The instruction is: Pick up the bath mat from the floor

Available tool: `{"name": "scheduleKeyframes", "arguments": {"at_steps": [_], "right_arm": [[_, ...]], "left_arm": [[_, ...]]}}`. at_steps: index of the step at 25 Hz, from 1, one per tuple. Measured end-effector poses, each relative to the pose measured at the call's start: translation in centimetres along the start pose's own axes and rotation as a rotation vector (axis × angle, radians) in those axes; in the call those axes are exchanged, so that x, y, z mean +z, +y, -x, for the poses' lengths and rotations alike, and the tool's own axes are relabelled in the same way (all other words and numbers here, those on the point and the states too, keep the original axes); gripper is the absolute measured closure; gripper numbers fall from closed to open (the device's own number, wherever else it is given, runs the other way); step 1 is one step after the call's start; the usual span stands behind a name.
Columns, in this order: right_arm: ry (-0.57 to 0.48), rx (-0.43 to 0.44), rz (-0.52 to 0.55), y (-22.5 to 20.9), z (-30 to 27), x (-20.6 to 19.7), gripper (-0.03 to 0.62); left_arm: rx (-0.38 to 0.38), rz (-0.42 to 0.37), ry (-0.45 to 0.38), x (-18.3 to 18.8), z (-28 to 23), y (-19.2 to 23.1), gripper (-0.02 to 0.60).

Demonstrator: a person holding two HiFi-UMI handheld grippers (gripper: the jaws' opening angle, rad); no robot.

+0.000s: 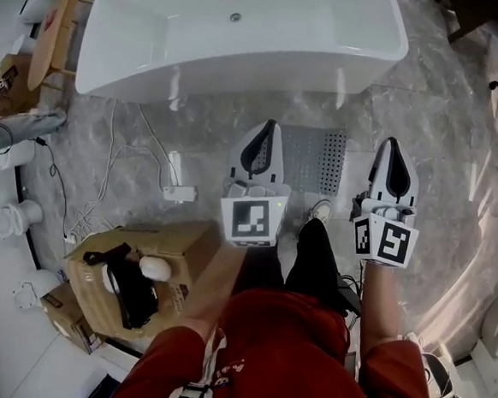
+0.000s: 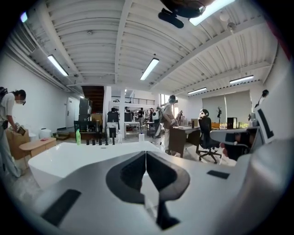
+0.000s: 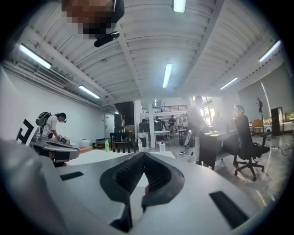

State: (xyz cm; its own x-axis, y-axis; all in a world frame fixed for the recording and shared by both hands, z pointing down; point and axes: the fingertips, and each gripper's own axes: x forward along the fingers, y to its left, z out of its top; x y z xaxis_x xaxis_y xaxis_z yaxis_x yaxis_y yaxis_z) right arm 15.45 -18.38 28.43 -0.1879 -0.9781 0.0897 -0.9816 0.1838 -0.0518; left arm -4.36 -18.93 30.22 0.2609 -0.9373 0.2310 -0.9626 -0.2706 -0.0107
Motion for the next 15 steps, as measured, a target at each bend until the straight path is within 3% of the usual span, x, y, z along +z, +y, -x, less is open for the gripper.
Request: {"name": "scheduleKeyframes", "arguments": {"at_steps": [7,15], "right_arm": [[0.067,0.029,0.026,0.0,0.4,-9.7,0.582],[0.212,0.027,0.016,-0.9,1.0,-23.0,0.582]], "left_arm": [[-0.017,-0.012,0.035,-8.7,-0.8,-0.4,0.566],[-0.025,-0.045,0.150,-20.8,-1.4,-0.6,0.566]]}}
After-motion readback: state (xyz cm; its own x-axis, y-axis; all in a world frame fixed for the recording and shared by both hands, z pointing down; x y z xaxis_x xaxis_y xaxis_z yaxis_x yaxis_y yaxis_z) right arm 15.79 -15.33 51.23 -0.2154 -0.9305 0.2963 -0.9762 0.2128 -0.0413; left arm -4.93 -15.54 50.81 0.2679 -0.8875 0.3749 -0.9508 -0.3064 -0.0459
